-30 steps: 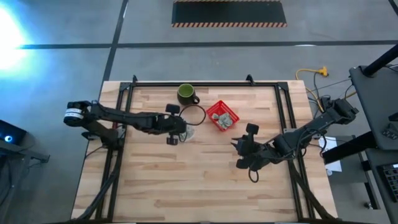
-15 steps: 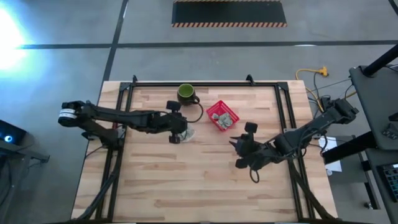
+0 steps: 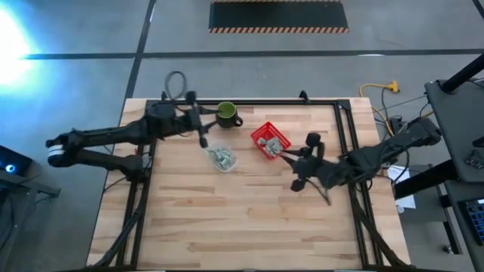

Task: Pick and place items into bin
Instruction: Return to Home Position

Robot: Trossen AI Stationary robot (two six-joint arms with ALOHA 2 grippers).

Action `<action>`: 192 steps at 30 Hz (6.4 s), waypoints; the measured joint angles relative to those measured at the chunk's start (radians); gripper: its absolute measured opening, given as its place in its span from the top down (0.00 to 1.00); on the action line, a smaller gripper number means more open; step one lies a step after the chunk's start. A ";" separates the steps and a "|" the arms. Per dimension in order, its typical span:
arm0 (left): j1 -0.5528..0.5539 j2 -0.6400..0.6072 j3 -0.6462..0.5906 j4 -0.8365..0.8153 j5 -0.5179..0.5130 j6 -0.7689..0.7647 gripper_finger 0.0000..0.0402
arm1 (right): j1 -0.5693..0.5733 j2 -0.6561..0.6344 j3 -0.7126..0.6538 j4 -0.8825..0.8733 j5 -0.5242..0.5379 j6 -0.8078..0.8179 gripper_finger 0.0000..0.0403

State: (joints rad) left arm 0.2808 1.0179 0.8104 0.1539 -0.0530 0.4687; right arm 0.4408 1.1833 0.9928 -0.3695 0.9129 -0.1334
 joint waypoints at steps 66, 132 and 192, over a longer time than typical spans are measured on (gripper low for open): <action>-0.362 -0.976 -0.803 0.127 -0.050 -0.345 0.74 | -0.002 -1.182 -0.712 0.215 -0.714 -0.256 0.83; -0.362 -0.948 -0.805 -0.006 -0.030 -0.305 0.74 | -0.400 -1.154 -0.958 0.316 -0.886 -0.042 0.83; -0.362 -0.809 -0.806 -0.006 -0.030 -0.304 0.74 | -0.400 -1.154 -0.958 0.315 -0.885 -0.042 0.83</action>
State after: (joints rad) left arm -0.0807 0.2085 0.0048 0.1478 -0.0830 0.1650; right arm 0.0410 0.0289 0.0349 -0.0540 0.0277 -0.1753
